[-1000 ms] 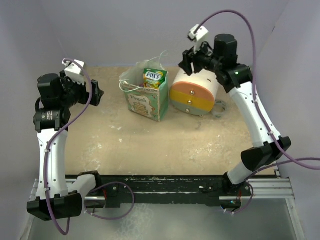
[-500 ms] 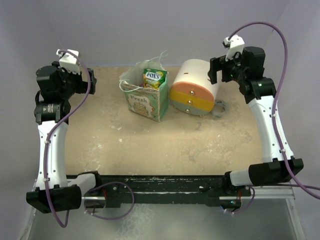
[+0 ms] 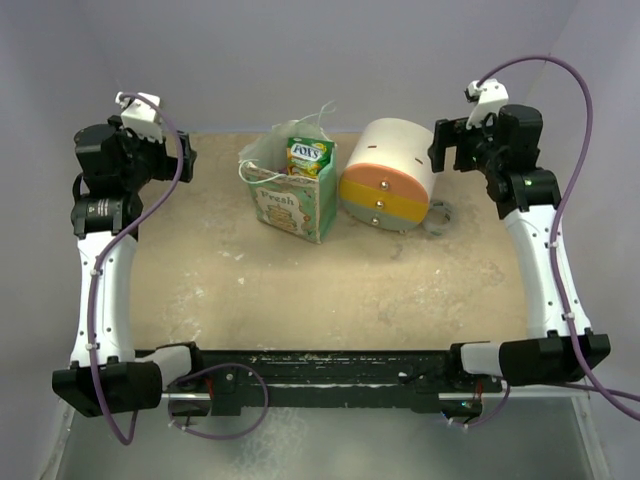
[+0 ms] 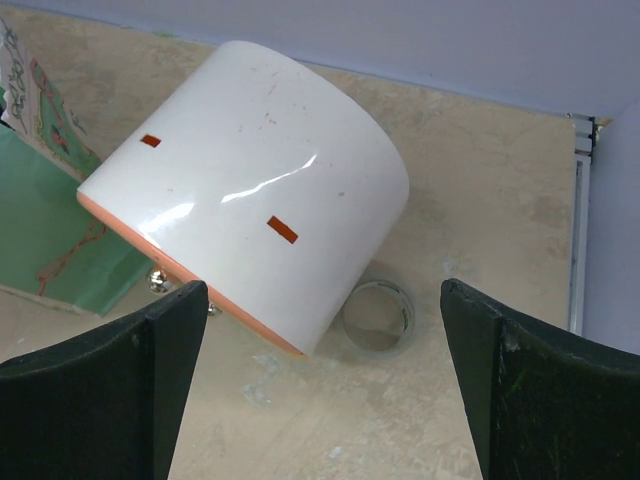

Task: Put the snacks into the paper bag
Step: Reset both arms

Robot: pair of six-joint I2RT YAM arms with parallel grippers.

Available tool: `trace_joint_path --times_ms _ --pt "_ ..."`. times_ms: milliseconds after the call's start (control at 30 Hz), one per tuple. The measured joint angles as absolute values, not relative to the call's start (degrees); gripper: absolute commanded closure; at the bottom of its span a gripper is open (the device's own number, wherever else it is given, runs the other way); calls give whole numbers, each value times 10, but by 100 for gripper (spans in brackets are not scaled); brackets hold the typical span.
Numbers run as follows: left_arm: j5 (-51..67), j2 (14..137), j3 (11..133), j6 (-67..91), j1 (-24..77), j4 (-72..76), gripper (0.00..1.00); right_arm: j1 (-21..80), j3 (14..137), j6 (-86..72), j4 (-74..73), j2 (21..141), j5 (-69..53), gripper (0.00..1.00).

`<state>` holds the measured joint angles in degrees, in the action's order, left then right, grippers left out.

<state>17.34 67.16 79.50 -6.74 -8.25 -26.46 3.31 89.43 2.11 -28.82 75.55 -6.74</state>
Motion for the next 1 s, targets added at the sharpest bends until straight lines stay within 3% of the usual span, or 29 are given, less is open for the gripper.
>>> trace_joint_path --times_ms 433,1000 --pt "209 608 766 -41 -83 -230 1 22 822 22 -238 681 -40 0" --pt "208 544 726 -25 -82 -288 1 15 780 60 -220 554 -40 0"
